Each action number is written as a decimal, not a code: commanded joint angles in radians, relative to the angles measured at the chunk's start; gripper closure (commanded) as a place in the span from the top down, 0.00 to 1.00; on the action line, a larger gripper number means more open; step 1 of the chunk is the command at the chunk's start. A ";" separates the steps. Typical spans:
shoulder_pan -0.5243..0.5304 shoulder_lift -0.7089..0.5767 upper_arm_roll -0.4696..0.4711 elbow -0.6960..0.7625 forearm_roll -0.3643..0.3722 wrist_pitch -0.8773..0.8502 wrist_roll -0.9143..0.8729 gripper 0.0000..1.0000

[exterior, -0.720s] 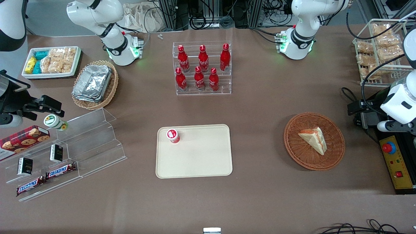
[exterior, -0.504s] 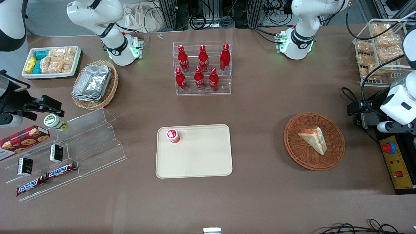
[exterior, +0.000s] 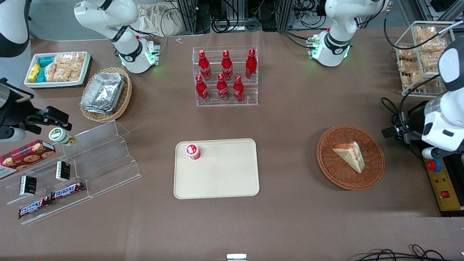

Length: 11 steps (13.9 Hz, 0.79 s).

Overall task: Place sandwich from basket to tray
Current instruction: 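Move the left gripper over the wrapped sandwich in the wicker basket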

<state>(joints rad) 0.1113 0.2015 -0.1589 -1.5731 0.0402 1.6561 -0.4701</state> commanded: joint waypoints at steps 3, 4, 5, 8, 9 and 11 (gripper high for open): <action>-0.004 -0.024 -0.034 -0.198 0.021 0.215 -0.327 1.00; -0.004 -0.021 -0.034 -0.221 0.020 0.252 -0.359 1.00; -0.004 -0.011 -0.034 -0.235 0.018 0.280 -0.390 1.00; -0.004 0.006 -0.037 -0.326 0.018 0.416 -0.462 1.00; -0.004 0.006 -0.037 -0.364 0.018 0.462 -0.476 1.00; -0.004 0.009 -0.036 -0.413 0.018 0.528 -0.481 1.00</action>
<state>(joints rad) 0.1080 0.2256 -0.1915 -1.9260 0.0456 2.1192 -0.9153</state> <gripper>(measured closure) 0.000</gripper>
